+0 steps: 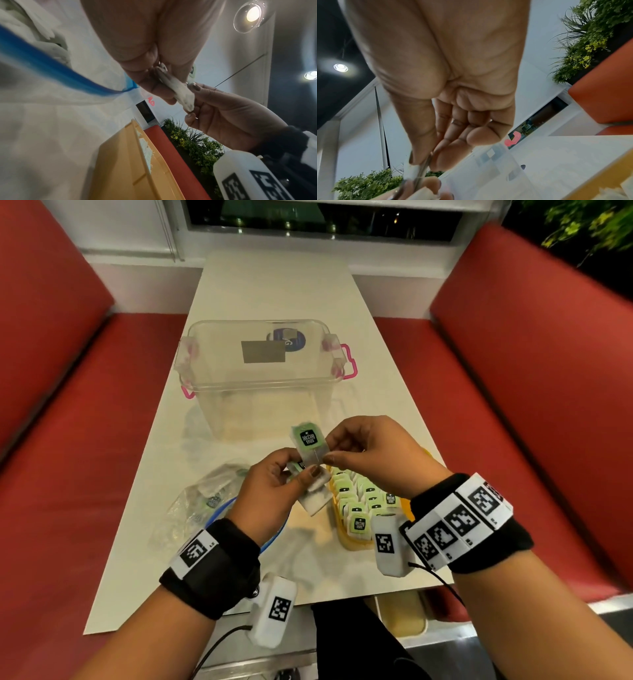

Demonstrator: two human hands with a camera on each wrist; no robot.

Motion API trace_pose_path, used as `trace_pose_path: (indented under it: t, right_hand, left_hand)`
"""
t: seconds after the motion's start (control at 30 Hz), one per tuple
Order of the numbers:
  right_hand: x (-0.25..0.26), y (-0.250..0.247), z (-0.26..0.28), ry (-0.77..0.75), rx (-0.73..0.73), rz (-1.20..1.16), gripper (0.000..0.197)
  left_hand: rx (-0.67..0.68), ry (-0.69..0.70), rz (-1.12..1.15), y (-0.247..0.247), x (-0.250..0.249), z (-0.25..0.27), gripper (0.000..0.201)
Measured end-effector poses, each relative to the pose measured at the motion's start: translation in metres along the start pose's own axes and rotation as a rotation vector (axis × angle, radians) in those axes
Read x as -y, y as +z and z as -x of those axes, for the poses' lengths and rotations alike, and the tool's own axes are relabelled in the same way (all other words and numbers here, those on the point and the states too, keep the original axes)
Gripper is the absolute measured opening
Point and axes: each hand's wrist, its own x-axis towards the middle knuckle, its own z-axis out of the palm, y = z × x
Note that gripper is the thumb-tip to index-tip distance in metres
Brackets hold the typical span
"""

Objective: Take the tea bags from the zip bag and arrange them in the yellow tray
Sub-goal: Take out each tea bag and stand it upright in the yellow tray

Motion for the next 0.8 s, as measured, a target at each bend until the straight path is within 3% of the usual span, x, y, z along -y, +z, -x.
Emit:
trace_pose_path:
  t: [0.17,0.37,0.5,0.63,0.8]
  right_hand:
    - [-0.004,-0.007,0.001,0.018,0.002,-0.013,0.027]
    - [-0.005,-0.018,-0.002,-0.013,-0.008,0.103,0.003]
    - [-0.009,-0.026,0.000,-0.011,-0.026,0.190,0.012]
    - [-0.005,-0.036,0.000,-0.029,0.032,0.292,0.008]
    - [-0.019,-0.058,0.000,0.054,0.084,0.380,0.006]
  left_hand:
    - [0.033,-0.021,-0.076,0.004,0.005,-0.004,0.016]
    - [0.100,0.003,-0.237,0.012,0.007,-0.007,0.012]
    - [0.123,0.040,-0.373,0.015,0.010,-0.010,0.014]
    - [0.146,0.083,-0.520,0.020,0.012,-0.010,0.002]
    - [0.133,0.045,-0.489,0.013,0.018,-0.009,0.010]
